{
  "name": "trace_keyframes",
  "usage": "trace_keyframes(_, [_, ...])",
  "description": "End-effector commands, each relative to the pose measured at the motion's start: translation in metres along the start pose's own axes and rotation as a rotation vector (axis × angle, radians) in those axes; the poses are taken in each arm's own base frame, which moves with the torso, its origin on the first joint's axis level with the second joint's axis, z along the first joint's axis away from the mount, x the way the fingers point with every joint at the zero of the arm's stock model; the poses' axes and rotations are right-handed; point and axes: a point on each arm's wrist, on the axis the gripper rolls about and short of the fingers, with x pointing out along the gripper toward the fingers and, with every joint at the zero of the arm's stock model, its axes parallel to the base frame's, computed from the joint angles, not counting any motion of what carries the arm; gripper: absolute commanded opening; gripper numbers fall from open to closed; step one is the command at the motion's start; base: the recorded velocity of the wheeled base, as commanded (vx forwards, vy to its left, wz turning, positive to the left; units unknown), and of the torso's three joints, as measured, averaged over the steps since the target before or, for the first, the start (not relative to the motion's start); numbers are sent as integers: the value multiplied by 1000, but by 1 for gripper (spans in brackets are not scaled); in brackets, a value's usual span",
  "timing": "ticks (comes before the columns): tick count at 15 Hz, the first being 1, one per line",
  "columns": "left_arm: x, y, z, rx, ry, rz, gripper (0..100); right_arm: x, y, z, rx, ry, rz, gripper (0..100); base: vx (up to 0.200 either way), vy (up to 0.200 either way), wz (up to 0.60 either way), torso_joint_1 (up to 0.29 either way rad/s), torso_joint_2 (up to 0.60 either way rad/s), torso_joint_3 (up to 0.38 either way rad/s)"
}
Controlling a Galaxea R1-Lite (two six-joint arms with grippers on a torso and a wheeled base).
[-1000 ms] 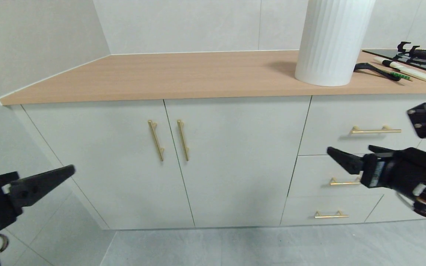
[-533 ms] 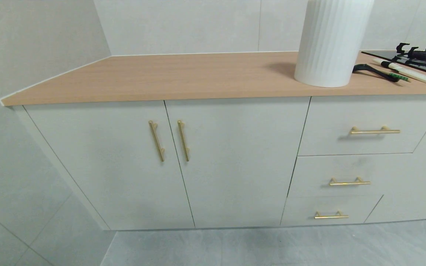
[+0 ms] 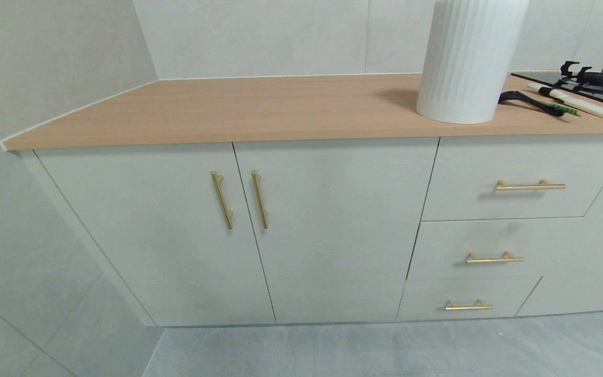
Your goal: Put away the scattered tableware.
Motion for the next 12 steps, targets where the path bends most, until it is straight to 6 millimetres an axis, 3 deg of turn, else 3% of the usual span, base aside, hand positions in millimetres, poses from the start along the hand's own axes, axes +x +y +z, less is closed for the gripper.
trace_keyframes(1, [-2, -1, -14, 19, 11, 2, 100, -15, 0, -18, -47, -39, -64, 100, 0, 0, 0, 0, 0, 0])
trace_keyframes(6, [20, -11, -64, 65, 24, -58, 100, 0, 3, -66, -72, 79, -29, 100, 0, 0, 0, 0, 0, 0])
trace_keyframes(7, [26, -15, -88, 71, 56, -96, 100, 2, 4, -75, -52, 81, 40, 100, 0, 0, 0, 0, 0, 0])
trace_keyframes(8, [28, -17, -105, 80, 86, -115, 100, 4, 5, -82, -53, 91, 69, 100, 0, 0, 0, 0, 0, 0])
trace_keyframes(11, [27, -19, -121, 92, 177, -177, 100, 3, 6, -84, -52, 116, 114, 100, 0, 0, 0, 0, 0, 0])
trace_keyframes(12, [24, -20, -129, 88, 281, -266, 100, 3, 6, -86, -54, 136, 142, 100, 0, 0, 0, 0, 0, 0])
